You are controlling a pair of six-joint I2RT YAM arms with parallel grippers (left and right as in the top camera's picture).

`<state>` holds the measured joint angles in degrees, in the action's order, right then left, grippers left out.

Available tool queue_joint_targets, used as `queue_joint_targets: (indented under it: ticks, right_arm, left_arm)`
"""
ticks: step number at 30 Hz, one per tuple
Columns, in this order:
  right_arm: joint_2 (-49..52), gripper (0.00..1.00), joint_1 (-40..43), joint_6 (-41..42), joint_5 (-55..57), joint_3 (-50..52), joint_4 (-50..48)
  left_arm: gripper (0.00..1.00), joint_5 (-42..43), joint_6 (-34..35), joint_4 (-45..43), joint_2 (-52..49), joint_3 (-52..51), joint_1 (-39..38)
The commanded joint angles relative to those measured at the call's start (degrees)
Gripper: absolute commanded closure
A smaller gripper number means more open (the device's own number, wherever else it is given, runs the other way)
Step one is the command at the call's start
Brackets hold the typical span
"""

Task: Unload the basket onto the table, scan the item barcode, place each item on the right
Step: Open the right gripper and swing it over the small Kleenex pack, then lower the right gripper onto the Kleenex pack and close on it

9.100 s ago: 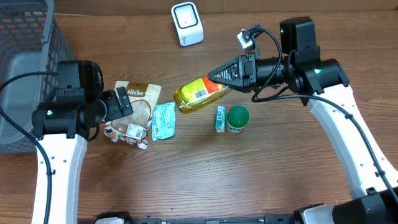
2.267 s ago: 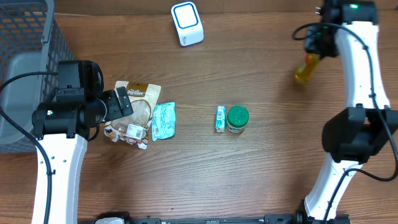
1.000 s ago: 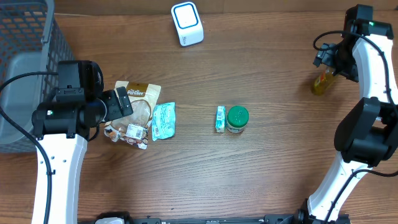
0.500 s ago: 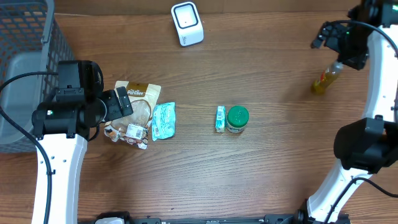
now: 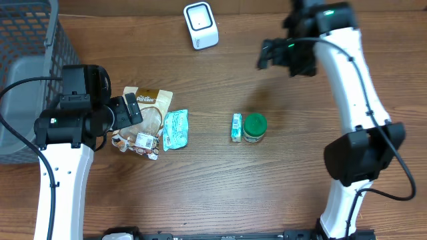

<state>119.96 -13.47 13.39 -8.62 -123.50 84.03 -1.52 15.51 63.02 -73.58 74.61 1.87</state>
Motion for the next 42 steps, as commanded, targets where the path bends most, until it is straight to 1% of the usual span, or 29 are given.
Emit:
queue_joint_targets:
  ticks: [1, 6, 7, 8, 10, 11, 15, 18, 22, 23, 26, 28, 29, 32, 37, 39, 42]
  right_arm:
    - [-1.0, 0.0, -4.5, 1.5, -0.8, 2.8, -1.9]
    - [-1.0, 0.0, -9.4, 1.4, -0.5, 5.2, -4.8]
    - [-1.0, 0.05, -10.0, 1.4, -0.5, 5.4, -5.8]
    - [-1.0, 0.12, -10.6, 1.4, -0.5, 5.7, -6.8]
    - [-0.9, 0.3, -11.8, 2.1, -0.5, 6.2, -9.6]
    - [-0.9, 0.32, -12.0, 2.5, -0.5, 6.2, -10.0]
    - [-0.9, 0.37, -13.5, 7.6, 0.3, 6.2, -12.7]
    - [-0.9, 0.4, -15.1, 8.7, 5.9, 6.2, -12.5]
    - [-0.9, 0.43, -17.4, 12.3, 12.8, 6.2, -11.3]
    - [-0.8, 0.45, -18.3, 12.4, 14.1, 6.3, -11.1]
    - [-0.8, 0.45, -20.3, 12.8, 15.8, 7.9, -11.5]
    - [-0.8, 0.45, -21.3, 15.4, 17.5, 9.8, -11.6]
    - [-0.8, 0.44, -22.1, 18.1, 20.0, 12.3, -11.8]
    - [-0.8, 0.4, -22.8, 19.9, 24.3, 17.0, -13.8]
    - [-0.8, 0.39, -22.8, 19.8, 25.1, 22.9, -18.9]
    - [-0.8, 0.36, -22.8, 19.8, 25.6, 24.6, -21.0]
    - [-0.8, 0.34, -22.8, 19.6, 25.7, 26.1, -23.0]
  left_arm:
    - [0.0, -0.4, -0.5, 0.0, -0.2, 0.5, -0.4]
    - [0.0, -0.4, -0.5, 0.0, -0.2, 0.5, -0.4]
    - [0.0, -0.4, -0.5, 0.0, -0.2, 0.5, -0.4]
    - [0.0, -0.3, -0.5, 0.0, -0.2, 0.5, -0.4]
    - [0.0, -0.3, -0.5, 0.0, -0.2, 0.5, -0.4]
    - [0.0, -0.4, -0.5, 0.0, -0.2, 0.5, -0.4]
    - [0.0, -0.4, -0.5, 0.0, -0.2, 0.5, -0.4]
    - [0.0, -0.4, -0.5, 0.0, -0.2, 0.5, -0.4]
    - [0.0, -0.3, -0.5, 0.0, -0.2, 0.5, -0.4]
    - [0.0, -0.4, -0.5, 0.0, -0.2, 0.5, -0.4]
    - [0.0, -0.4, -0.5, 0.0, -0.2, 0.5, -0.4]
    - [0.0, -0.4, -0.5, 0.0, -0.2, 0.5, -0.4]
    - [0.0, -0.4, -0.5, 0.0, -0.2, 0.5, -0.4]
    - [0.0, -0.4, -0.5, 0.0, -0.2, 0.5, -0.4]
    - [0.0, -0.4, -0.5, 0.0, -0.2, 0.5, -0.4]
    - [0.0, -0.4, -0.5, 0.0, -0.2, 0.5, -0.4]
    - [0.01, -0.4, -0.5, 0.0, -0.2, 0.5, -0.4]
